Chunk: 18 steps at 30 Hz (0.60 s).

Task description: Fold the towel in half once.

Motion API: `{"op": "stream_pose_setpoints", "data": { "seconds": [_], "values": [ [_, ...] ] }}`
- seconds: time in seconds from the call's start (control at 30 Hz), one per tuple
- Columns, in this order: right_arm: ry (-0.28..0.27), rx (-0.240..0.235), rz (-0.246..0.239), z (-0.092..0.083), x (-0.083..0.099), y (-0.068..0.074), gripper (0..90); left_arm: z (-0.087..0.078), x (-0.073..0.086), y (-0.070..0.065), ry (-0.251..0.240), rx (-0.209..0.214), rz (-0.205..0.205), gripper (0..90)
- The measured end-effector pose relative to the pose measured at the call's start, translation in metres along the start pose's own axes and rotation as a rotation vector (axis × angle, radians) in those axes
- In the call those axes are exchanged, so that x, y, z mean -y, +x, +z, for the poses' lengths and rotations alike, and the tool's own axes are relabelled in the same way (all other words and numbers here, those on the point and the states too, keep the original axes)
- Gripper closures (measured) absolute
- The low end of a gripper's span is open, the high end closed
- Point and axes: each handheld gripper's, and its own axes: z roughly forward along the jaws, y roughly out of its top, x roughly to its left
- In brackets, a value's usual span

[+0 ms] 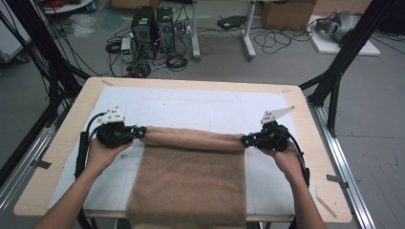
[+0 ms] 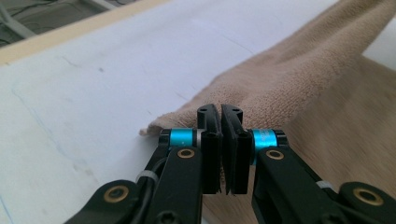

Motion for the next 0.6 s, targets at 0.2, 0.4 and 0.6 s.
{"op": "stream_pose_setpoints", "data": {
  "seconds": [0.2, 0.4, 0.6],
  "values": [
    [0.030, -0.031, 0.000, 0.009, 0.031, 0.028, 84.3, -0.014, 0.037, -0.028, 0.004, 0.021, 0.003, 86.2],
    [0.095, -0.042, 0.023, 0.024, 0.057, 0.036, 80.3, -0.012, 0.055, -0.041, 0.069, 0.057, 0.027, 80.4],
    [0.020, -0.011, 0.031, 0.013, 0.050, 0.032, 59.9, -0.015, 0.037, -0.028, 0.032, 0.050, -0.007, 55.9]
  ]
}}
